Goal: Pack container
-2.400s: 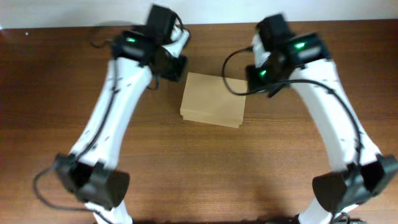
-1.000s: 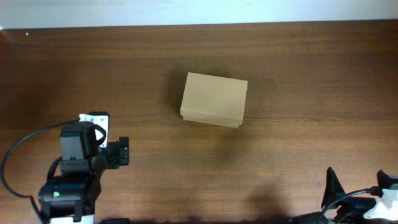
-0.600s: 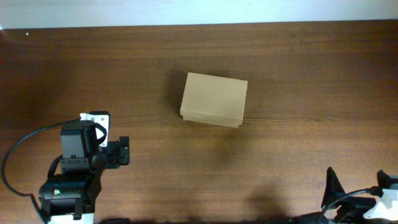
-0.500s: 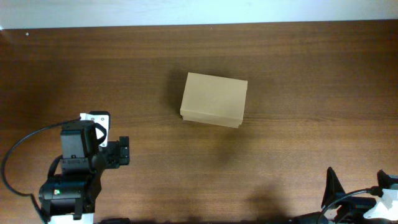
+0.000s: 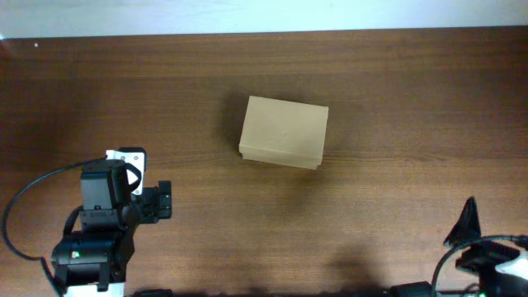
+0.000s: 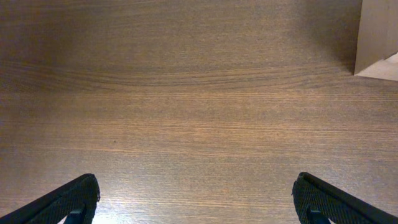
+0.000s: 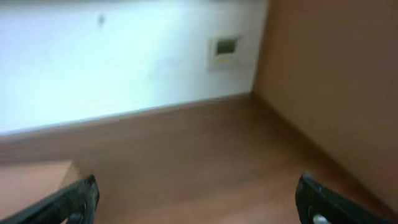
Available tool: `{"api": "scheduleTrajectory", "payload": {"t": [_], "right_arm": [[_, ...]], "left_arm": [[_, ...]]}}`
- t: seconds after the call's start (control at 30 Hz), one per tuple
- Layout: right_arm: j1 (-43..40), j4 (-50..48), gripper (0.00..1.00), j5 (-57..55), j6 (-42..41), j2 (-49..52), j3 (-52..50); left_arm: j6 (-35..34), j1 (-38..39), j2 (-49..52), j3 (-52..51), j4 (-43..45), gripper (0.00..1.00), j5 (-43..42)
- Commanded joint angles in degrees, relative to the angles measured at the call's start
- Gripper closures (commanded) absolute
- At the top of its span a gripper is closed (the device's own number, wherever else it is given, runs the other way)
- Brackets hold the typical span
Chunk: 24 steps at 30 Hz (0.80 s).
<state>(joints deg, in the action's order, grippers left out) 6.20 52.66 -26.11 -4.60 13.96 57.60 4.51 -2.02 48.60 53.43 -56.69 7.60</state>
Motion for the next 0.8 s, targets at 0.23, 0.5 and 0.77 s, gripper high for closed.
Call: {"api": "scheduleTrajectory", "payload": {"t": [0.23, 0.5, 0.77], "right_arm": [[-6.21, -21.38, 0.01, 2.34, -10.03, -13.81, -29.92], [-6.21, -24.63, 0.01, 2.36, -14.36, -13.62, -40.3], [-6.23, -24.63, 0.01, 2.36, -14.36, -13.62, -47.3]], "left_arm": [[0.28, -0.13, 0.09, -0.2, 0.11, 0.0, 0.81], [0.31, -0.13, 0.09, -0.2, 0.11, 0.0, 0.81], [0.28, -0.13, 0.09, -0.2, 0.11, 0.0, 0.81]]}}
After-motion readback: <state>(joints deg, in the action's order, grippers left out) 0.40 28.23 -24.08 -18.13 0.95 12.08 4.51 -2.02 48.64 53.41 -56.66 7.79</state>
